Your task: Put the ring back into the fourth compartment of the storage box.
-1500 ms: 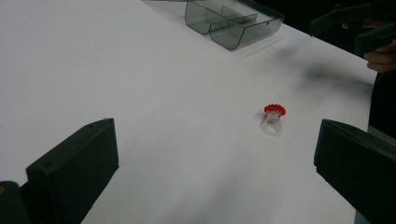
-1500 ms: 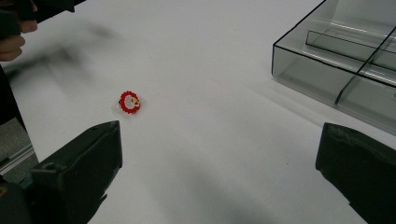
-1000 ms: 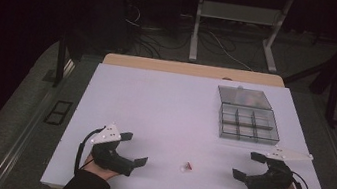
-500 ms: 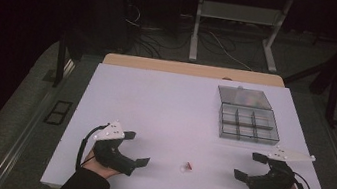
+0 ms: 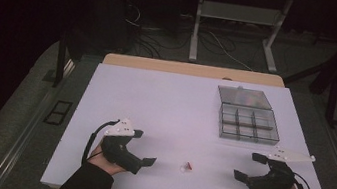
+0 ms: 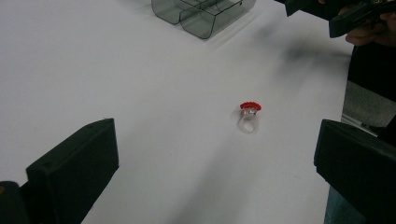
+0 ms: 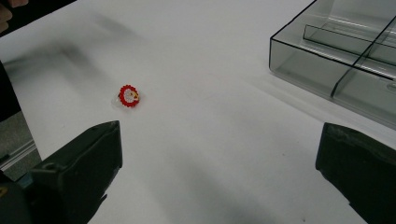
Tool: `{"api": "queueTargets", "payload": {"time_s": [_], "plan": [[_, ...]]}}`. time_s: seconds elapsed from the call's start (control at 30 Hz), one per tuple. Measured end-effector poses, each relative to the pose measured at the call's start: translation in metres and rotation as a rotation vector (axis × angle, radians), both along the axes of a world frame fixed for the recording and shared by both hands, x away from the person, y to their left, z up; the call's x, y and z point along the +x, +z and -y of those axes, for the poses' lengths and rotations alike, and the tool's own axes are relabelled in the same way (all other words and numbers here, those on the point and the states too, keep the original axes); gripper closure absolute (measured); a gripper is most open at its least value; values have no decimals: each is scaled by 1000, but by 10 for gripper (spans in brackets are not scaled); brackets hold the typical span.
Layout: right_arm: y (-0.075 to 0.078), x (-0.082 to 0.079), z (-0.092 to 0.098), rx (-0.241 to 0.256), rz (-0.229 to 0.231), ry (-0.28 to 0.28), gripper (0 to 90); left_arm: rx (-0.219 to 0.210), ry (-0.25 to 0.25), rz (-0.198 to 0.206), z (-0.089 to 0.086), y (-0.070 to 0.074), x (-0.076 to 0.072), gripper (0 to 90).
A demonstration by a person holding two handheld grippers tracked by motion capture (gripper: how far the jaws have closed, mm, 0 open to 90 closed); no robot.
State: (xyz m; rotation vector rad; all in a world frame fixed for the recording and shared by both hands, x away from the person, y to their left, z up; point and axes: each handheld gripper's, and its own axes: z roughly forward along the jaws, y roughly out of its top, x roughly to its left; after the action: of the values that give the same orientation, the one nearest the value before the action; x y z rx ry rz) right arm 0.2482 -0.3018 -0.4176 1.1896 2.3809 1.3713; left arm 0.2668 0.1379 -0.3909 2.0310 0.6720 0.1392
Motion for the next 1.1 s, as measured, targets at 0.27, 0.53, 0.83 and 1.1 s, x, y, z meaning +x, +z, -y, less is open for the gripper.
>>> {"api": "queueTargets", "payload": {"time_s": [0.27, 0.53, 0.83, 1.1], "plan": [[0, 0, -1, -1, -1, -1, 0, 26, -32, -7, 12, 3, 6, 0], [-1, 0, -1, -6, 1, 2, 0, 57, -61, -24, 25, 2, 14, 0], [-1, 1, -1, -10, 0, 5, 0, 82, -83, -36, 38, -3, 24, 0], [-2, 1, -1, -9, 0, 7, 0, 106, -104, -50, 51, -10, 28, 0]]}}
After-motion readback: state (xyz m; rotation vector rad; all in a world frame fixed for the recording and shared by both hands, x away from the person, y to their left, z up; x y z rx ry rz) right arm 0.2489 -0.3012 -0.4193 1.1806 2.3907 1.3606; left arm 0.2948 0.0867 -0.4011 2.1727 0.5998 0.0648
